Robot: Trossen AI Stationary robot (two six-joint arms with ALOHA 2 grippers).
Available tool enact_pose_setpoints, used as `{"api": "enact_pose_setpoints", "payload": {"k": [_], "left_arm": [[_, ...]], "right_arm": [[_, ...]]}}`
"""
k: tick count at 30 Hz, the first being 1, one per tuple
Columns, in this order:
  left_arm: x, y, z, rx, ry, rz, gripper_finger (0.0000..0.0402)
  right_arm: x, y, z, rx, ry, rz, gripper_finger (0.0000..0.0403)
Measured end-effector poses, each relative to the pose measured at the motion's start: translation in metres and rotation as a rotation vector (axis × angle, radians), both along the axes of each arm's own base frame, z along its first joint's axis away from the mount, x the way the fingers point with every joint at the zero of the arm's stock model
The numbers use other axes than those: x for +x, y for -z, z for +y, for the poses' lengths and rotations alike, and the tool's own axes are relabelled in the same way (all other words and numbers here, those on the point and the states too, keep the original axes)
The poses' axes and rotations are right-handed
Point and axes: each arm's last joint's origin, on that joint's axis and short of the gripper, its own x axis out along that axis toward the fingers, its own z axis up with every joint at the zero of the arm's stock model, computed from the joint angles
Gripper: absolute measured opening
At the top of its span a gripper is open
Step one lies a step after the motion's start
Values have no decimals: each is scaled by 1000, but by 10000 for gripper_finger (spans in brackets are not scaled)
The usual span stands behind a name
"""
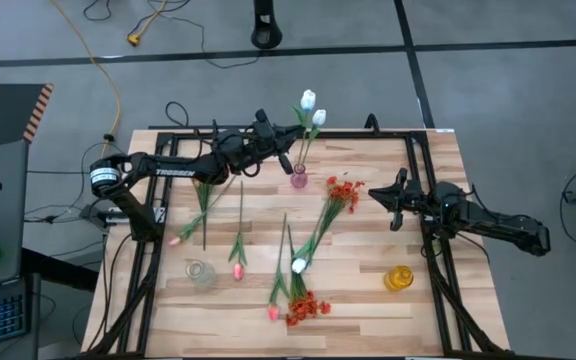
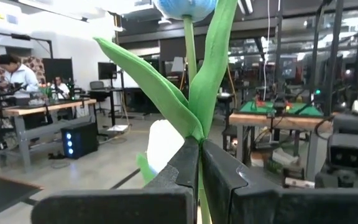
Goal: Sort flowers into vase by color
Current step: Put the left white flower into the pink vase
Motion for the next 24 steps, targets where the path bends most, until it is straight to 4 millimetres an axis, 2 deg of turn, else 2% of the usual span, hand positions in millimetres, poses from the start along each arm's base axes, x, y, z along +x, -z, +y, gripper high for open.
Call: {"api": "enact_pose_setpoints", "payload": {"k": [4,24], "left_arm": [[0,-2,0,-11,4,-21,0],[2,13,1,-65,3,123,0]], "right_arm": [[0,0,0,0,0,0,60],[0,0,0,0,0,0,60]]}}
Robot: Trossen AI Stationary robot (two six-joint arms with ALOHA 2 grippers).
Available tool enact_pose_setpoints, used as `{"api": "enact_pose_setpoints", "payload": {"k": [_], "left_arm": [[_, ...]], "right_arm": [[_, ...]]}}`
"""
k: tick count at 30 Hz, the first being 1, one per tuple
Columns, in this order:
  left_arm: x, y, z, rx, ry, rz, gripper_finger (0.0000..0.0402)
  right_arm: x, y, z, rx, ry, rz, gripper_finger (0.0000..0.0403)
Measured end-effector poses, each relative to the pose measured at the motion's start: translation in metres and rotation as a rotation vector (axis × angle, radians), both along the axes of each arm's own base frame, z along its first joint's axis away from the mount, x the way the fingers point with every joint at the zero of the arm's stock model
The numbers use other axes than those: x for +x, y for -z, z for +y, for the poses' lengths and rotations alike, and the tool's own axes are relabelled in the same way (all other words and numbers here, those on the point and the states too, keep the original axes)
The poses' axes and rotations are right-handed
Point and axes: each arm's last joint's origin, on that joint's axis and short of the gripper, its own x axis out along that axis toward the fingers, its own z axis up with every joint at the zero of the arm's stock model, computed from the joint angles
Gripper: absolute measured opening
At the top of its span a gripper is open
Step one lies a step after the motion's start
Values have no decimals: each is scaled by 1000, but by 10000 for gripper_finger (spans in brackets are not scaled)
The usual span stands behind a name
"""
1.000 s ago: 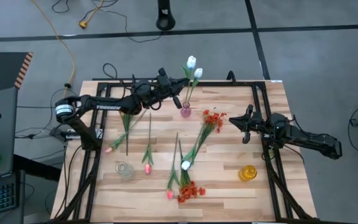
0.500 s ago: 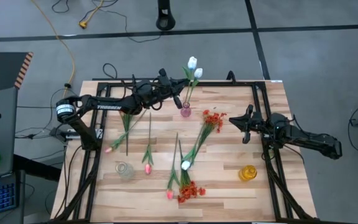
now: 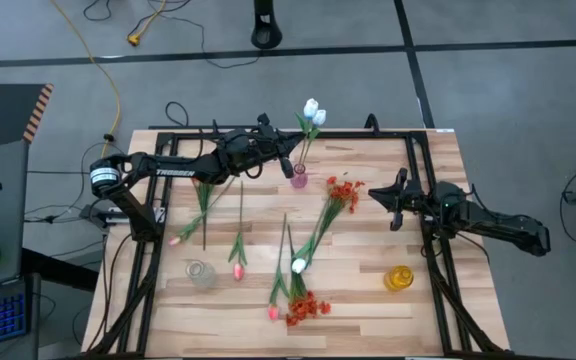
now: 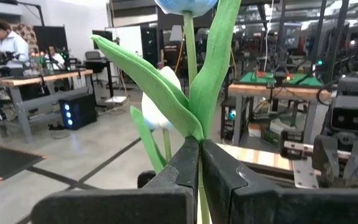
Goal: Sort flowers into vase by color
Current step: Put the left white flower into the pink vase, then put the right orange flower bouquet into the yellow vase
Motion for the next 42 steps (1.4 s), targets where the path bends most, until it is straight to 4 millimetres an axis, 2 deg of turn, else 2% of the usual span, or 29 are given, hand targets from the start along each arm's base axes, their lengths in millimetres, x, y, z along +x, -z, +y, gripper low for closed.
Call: {"api": "enact_pose_setpoints", "payload": {"k": [6,12,19,24,27,34,42], "left_arm": [[0,0,0,-10,1,1,18],[-1,3,1,-61,-49,20,76],[-11,3,-2,-109,-58,158,151],[-26,-2,-8,-94,-49,304,186],[-38,-5,-13,-92,-34,407,192],[-63,-17,-38,-127,61,536,183],[-71,-26,-70,-106,196,564,178]], "right_arm": [[0,0,0,0,0,0,60],[0,0,0,0,0,0,60],[0,0,0,0,0,-2,60],[0,-4,0,-9,0,-35,60],[-1,-8,0,-11,0,-41,60],[-8,-35,2,8,-4,-132,60],[-8,-62,2,98,-15,-172,60]]}}
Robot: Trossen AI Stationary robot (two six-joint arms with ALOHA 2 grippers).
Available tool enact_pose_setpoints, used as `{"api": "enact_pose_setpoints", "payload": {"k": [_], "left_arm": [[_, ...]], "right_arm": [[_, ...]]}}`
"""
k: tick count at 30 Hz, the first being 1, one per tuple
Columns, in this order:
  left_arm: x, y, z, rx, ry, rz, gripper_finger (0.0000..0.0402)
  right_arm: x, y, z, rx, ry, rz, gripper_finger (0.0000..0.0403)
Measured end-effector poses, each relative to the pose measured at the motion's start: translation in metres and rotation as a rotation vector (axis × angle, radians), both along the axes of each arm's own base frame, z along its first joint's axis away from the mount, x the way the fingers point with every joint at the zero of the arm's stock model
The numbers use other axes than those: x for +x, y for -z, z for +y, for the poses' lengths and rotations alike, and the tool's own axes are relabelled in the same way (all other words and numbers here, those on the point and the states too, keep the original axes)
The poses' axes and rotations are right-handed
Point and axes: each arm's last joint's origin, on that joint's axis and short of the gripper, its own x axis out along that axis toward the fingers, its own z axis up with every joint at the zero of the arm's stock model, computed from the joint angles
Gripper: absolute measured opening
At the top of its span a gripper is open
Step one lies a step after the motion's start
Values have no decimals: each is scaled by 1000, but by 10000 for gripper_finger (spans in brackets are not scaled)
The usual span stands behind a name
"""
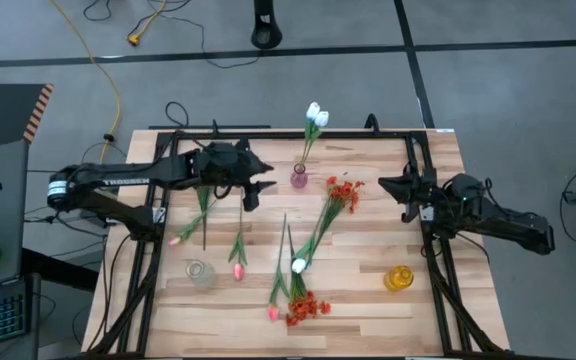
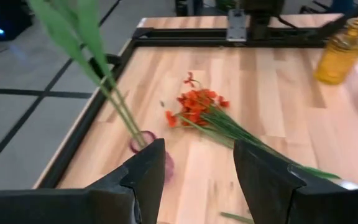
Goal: Sort flowers into vase by color
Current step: Put the right orange flower bouquet into the yellow vase
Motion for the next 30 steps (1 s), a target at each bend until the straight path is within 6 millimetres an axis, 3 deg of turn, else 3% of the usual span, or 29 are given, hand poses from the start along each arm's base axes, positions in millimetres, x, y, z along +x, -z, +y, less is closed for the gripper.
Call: {"api": "enact_pose_setpoints", "payload": {"k": [5,12,18,25,30], "left_arm": [[1,2,-14,-1,47,24,177],[3,3,-25,29,95,36,177],[3,3,-29,19,104,36,177],[3,4,-30,15,107,46,177],[1,7,-30,6,105,80,177]], "right_arm": [[10,-16,-2,44,-43,-11,60],[25,-47,-3,-30,-120,-226,60],[37,-53,-5,1,-136,-206,66],[55,-59,-6,60,-170,-145,150],[67,-68,-2,113,-201,19,223]]}}
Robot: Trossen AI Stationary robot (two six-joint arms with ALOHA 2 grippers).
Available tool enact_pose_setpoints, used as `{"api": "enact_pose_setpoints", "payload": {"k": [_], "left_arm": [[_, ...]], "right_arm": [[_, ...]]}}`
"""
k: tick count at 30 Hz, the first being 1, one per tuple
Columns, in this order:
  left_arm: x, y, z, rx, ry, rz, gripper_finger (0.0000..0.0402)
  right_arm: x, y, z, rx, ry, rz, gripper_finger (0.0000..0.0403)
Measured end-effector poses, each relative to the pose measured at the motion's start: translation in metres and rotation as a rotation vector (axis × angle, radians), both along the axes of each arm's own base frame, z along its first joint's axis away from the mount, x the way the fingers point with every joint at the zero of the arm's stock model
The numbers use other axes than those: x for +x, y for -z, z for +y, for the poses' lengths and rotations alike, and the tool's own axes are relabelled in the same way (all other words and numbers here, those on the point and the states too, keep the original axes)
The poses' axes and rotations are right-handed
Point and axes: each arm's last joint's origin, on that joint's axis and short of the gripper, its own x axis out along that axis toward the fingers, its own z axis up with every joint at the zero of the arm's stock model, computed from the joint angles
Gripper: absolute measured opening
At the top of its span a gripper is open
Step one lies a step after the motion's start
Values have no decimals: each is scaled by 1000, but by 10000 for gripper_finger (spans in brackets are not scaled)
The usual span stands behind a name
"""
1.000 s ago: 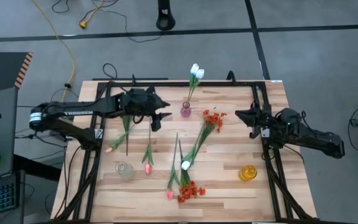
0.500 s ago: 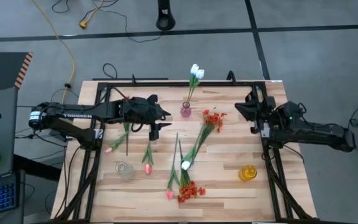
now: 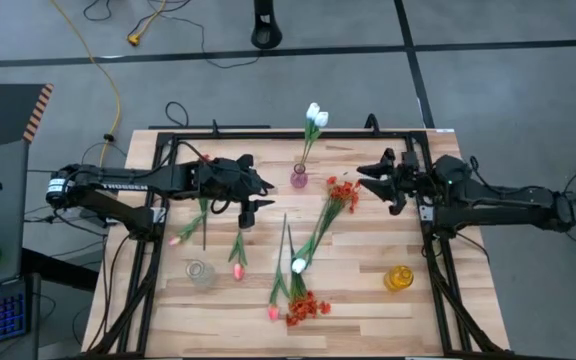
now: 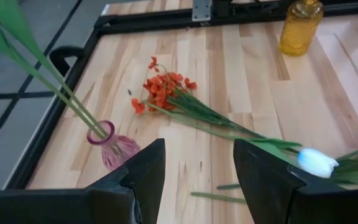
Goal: Sort flowers into vase by color
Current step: Put the right orange flower bouquet into the yellow vase
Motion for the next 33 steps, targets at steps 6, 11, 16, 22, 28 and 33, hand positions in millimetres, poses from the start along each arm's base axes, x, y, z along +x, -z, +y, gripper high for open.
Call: {"api": "enact_pose_setpoints", "payload": {"k": [6,11,16,22,28,33], "left_arm": [[-2,3,0,-14,-7,33,177],[-2,3,0,-15,-7,33,177],[-2,3,0,-20,-11,32,177],[-2,4,0,-22,-12,42,177],[-4,6,0,-25,-12,70,177],[-4,7,-1,-26,-11,78,177]], "right_arm": [[17,-1,10,154,-74,283,245],[33,8,16,351,-83,470,239],[49,28,20,511,-49,622,234],[69,59,19,699,46,782,232],[86,88,18,868,157,895,232],[95,110,14,979,261,969,232]]}}
